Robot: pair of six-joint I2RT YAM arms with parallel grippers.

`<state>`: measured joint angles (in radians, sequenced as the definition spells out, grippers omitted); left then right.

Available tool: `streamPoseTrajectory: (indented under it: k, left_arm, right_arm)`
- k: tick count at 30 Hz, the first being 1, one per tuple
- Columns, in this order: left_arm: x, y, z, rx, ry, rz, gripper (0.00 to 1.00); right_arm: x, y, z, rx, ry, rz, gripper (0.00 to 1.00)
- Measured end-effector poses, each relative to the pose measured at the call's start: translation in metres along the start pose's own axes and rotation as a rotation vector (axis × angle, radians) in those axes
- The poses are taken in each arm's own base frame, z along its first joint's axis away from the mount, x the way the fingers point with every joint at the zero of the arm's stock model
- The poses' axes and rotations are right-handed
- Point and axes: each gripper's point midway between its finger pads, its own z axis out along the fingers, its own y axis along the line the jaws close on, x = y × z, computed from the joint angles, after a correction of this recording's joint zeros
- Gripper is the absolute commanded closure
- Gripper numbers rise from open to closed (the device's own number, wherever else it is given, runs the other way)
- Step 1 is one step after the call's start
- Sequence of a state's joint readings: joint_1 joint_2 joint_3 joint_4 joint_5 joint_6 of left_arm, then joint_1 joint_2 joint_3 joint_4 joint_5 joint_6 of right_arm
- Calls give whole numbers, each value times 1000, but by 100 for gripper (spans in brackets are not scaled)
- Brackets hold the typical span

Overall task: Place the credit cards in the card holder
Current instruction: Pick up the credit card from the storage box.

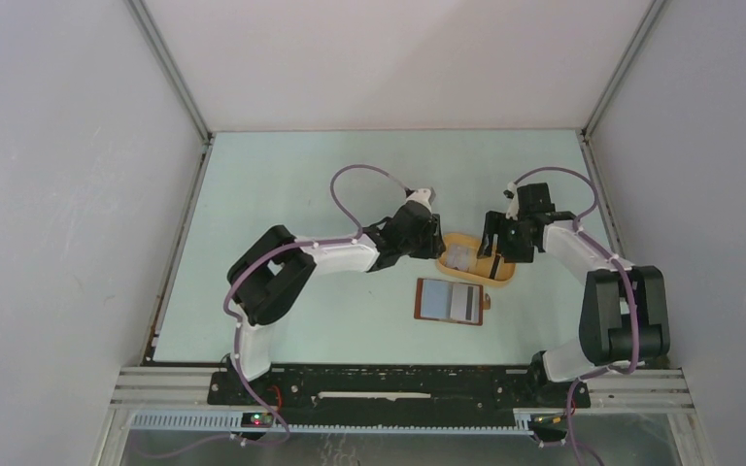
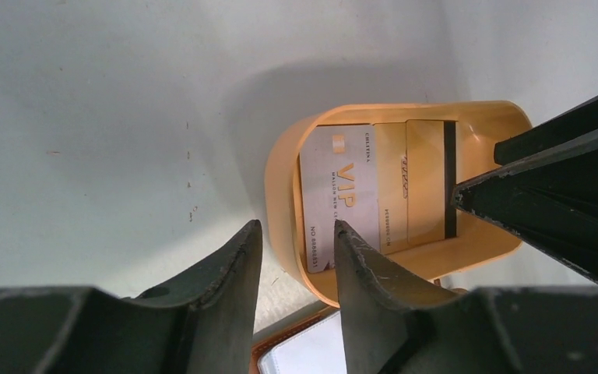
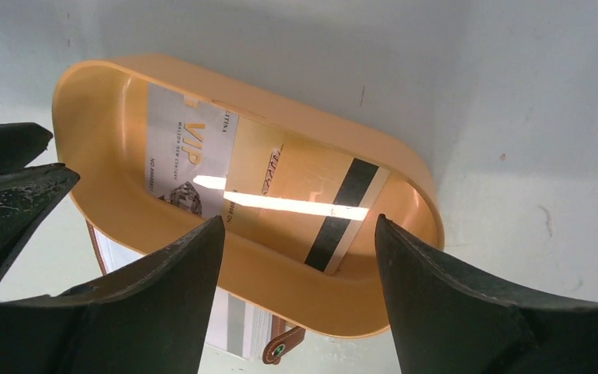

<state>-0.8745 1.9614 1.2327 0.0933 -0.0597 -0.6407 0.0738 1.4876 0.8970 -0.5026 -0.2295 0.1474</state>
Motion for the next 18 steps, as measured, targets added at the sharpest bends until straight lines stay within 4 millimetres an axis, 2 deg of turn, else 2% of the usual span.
streamPoseTrajectory:
  k: [1, 6, 10, 18]
  left_arm:
    - [2, 0, 1, -3, 2, -5, 57]
    - [9, 3, 6, -26, 7, -26, 72]
    - [10, 5, 8, -46, 0, -57, 90]
    - [7, 7, 8, -108, -57, -110, 100]
  right_arm:
    - [1, 0, 1, 9, 2, 5, 20]
    - [3, -2, 5, 52, 11, 21, 17]
    - [1, -4, 8, 97, 5, 21, 13]
    - [1, -1, 17, 112, 24, 38, 11]
